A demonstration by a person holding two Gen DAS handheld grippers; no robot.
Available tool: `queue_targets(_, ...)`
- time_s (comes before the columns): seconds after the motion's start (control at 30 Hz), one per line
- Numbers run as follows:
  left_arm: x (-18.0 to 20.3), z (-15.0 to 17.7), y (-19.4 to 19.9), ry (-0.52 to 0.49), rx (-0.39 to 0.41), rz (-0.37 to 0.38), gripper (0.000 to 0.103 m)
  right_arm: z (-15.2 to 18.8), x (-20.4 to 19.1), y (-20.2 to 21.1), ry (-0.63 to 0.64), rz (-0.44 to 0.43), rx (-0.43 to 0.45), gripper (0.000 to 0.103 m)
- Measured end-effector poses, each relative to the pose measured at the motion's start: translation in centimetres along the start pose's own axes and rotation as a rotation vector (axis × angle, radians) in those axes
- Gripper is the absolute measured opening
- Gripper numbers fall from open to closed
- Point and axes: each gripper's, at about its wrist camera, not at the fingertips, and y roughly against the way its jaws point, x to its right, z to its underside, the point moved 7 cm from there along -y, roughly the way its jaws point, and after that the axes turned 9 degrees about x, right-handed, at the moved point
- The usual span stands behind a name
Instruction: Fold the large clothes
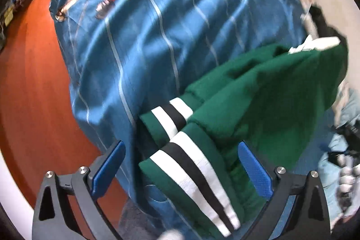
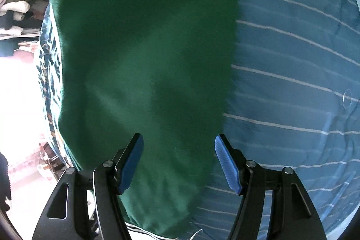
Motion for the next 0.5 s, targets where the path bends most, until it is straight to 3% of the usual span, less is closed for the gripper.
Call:
queue_targets(0.1,0.6,-0.2,-0.3,-0.041,0.035,-0.027,0.037,0.3,0.1,-1.0,0.003,0.012,-0.011,0.068)
queue_targets(0.13,0.9,-0.4,-0.2,-0.051,0.044,-0.043,0.026,0.4,0.2,-1.2,0.002,0.011,-0.015,0.068)
queue_targets(0.23,1.8,-1.6,1.6,-0.084,0.104,-0.068,0.019,0.5,0.3,-1.7,0.001,0.010,-0.020,0.068)
queue_targets(0.37,0.7,-4.2,4.1,-0.033,0.135,-0.025,0.018,0.4,0.8,-1.9,-0.004,0.005,-0.020,0.068)
queue_targets(0.5,-0.9,-5.5,1.5,-0.043,0.125,-0.057,0.018,-0.3,1.8,-2.0,-0.012,0.010,-0.014,0.068)
